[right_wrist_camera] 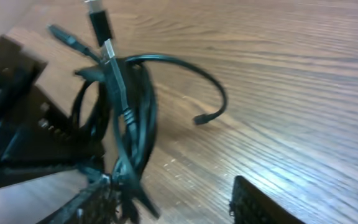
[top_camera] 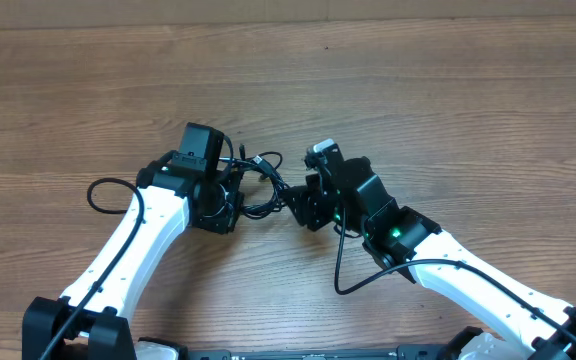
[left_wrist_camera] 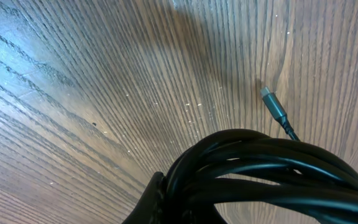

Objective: Untangle cables

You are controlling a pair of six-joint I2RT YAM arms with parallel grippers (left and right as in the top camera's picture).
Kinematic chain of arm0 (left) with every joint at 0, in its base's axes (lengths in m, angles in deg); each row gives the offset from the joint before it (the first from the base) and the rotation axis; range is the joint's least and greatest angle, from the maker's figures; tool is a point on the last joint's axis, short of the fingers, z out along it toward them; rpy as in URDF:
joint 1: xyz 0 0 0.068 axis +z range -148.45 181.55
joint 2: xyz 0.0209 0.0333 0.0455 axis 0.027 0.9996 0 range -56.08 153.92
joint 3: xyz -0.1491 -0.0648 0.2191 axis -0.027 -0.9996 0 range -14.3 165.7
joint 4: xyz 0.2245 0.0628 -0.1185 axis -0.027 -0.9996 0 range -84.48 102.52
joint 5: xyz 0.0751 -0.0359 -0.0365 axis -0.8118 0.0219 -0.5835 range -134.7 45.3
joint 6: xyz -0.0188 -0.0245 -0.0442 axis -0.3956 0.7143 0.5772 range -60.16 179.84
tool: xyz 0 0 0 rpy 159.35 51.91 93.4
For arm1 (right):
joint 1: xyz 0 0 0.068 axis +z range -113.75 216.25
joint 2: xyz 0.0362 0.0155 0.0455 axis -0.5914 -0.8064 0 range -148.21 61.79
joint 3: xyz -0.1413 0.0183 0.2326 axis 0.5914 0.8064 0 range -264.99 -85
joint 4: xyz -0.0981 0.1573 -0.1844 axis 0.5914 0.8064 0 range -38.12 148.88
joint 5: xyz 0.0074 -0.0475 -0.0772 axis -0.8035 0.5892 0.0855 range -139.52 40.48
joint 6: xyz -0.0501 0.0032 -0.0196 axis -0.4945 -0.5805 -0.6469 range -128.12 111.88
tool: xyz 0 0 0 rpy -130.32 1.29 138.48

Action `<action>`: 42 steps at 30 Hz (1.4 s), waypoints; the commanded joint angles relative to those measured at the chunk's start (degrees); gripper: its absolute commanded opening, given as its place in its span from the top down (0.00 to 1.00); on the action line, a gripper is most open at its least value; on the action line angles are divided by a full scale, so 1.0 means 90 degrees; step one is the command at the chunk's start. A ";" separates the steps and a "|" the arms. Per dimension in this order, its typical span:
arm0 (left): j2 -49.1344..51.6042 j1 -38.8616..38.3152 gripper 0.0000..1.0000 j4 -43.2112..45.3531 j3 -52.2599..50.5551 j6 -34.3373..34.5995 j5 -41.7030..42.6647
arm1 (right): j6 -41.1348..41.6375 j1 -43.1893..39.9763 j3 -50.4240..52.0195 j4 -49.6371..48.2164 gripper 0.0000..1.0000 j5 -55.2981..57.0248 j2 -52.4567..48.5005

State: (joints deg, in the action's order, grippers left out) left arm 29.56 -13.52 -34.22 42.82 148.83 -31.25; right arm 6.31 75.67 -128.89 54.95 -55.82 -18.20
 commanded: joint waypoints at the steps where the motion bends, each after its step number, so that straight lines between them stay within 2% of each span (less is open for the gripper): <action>1: -0.0066 -0.0165 0.96 0.0007 0.0027 -0.0199 0.0121 | -0.0168 0.0015 -0.0177 -0.0019 0.51 0.0529 0.0051; 4: -0.0066 -0.0277 0.96 0.0012 0.0027 -0.0202 0.0126 | -0.0165 0.0015 -0.0177 -0.0051 0.59 0.0561 0.0051; 9: -0.0066 -0.0330 0.96 0.0032 0.0027 -0.0199 0.0136 | -0.0155 0.0015 -0.0177 -0.0124 0.67 -0.0357 0.0051; 14: -0.0066 -0.0330 0.96 0.0170 0.0029 -0.0202 0.0379 | -0.0090 0.0015 -0.0170 0.0080 0.88 -0.0474 -0.0012; 15: -0.0066 -0.0330 0.95 0.0253 0.0029 -0.0231 0.0500 | -0.0087 0.0012 -0.0170 0.0136 0.96 -0.0474 -0.0053; 18: -0.0068 -0.0282 0.96 0.0333 0.0029 -0.0328 0.0510 | -0.0017 0.0010 -0.0170 0.0384 0.96 -0.0158 -0.0109; 21: -0.0078 -0.0126 0.96 0.0342 0.0029 -0.0629 0.0685 | 0.0954 -0.0007 -0.0172 0.0952 0.96 0.1280 -0.0119; 24: -0.0092 0.0041 0.95 0.0578 0.0029 -0.1673 0.1234 | 0.1661 -0.0146 -0.0170 0.1370 0.96 0.2084 -0.0119; 27: -0.0090 0.0109 0.96 0.1095 0.0029 -0.3113 0.2132 | 0.1979 -0.0447 -0.0170 0.1506 0.96 0.2067 -0.0121; 30: -0.0090 0.0134 0.96 0.1396 0.0029 -0.3886 0.2708 | 0.2091 -0.0753 -0.0170 0.1554 0.96 0.1923 -0.0124; 36: -0.0090 0.0131 0.96 0.2079 0.0029 -0.3995 0.3070 | 0.2086 -0.1044 -0.0170 0.1552 0.96 0.0806 -0.0124; 42: -0.0090 0.0131 0.95 0.2941 0.0029 -0.3495 0.3162 | 0.2086 -0.1015 -0.0163 0.1596 0.96 -0.0155 -0.0124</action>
State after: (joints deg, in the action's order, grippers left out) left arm 29.56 -13.33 -10.55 42.60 116.68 -6.02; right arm 24.89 66.65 -129.99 68.24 -52.94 -18.52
